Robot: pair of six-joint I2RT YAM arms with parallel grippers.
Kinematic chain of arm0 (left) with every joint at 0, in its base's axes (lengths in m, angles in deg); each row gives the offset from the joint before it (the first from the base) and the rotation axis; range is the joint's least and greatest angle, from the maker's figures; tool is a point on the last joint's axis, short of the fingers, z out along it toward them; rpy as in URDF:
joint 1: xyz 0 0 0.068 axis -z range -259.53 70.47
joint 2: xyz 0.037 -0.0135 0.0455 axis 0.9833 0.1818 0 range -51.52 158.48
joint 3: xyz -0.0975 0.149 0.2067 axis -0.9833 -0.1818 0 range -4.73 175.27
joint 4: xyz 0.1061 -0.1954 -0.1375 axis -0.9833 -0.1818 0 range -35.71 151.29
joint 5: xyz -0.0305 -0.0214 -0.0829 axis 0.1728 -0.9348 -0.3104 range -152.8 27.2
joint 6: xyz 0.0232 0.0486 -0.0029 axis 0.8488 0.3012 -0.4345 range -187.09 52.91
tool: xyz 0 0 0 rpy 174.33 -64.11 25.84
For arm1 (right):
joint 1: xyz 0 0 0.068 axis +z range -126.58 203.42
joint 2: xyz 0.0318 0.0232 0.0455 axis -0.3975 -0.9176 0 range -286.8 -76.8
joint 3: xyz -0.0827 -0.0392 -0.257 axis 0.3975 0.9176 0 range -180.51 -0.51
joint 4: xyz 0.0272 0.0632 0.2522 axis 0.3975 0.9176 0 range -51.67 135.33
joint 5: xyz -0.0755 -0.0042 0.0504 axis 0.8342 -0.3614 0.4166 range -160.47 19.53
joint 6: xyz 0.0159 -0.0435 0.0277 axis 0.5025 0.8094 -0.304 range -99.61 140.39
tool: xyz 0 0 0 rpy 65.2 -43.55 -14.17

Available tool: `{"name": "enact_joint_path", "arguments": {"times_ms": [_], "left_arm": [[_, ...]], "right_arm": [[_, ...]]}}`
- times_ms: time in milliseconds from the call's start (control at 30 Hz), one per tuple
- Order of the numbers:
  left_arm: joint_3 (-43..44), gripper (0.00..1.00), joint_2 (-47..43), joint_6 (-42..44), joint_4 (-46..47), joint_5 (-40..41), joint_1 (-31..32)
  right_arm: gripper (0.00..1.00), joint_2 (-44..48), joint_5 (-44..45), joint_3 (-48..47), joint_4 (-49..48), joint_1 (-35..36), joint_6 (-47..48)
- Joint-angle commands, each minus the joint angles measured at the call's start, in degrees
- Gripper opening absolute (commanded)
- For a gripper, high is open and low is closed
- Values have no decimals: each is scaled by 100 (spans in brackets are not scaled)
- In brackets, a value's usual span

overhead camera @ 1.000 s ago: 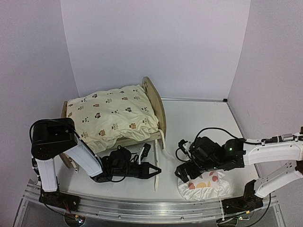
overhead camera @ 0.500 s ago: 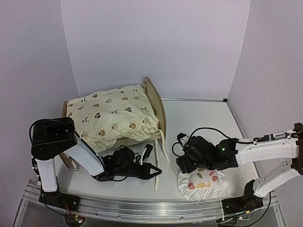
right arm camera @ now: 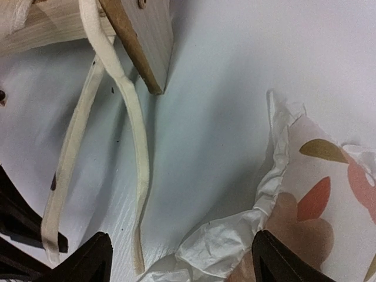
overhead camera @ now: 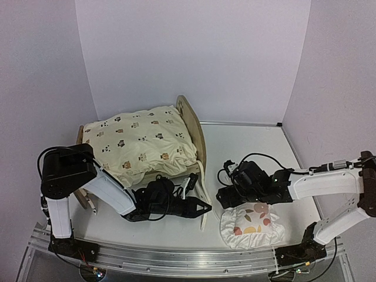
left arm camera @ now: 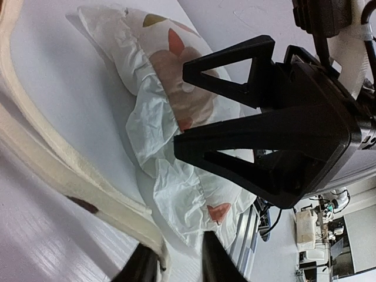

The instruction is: Set up the pet bed

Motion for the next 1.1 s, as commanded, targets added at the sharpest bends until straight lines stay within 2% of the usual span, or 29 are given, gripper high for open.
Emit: {"name": "enact_joint_path", "arguments": {"times_ms": [0, 67, 300, 400, 667, 800, 900, 967, 1067], "left_arm": [[-233, 40, -12, -234, 31, 77, 155], [-402, 46, -236, -173, -216, 411, 266], [-303, 64, -915, 372, -2532, 1933, 754], [-283, 68, -1036, 438, -2854, 2265, 911], [-432, 75, -1425, 564, -3101, 2473, 1010], [-526, 75, -1608, 593, -3205, 2594, 1007], [-613, 74, -1700, 619, -3198, 2639, 1010], [-655, 73, -1755, 634, -3181, 2656, 1009], [-755, 71, -1825, 633, -3124, 2680, 1008]], "right_arm": [[84, -36, -650, 80, -290, -62, -169], [83, -141, -686, 29, -299, -64, -178], [80, -607, -685, -318, -511, -84, -108], [79, -1074, -699, -667, -582, -87, -8], [79, -2280, -319, -1533, -662, -129, 404], [71, -2653, -184, -1705, -766, -167, 478], [62, -2827, -163, -1755, -858, -169, 537], [52, -2909, -70, -1764, -863, -171, 628], [31, -2911, -82, -1726, -1034, -172, 752]]}}
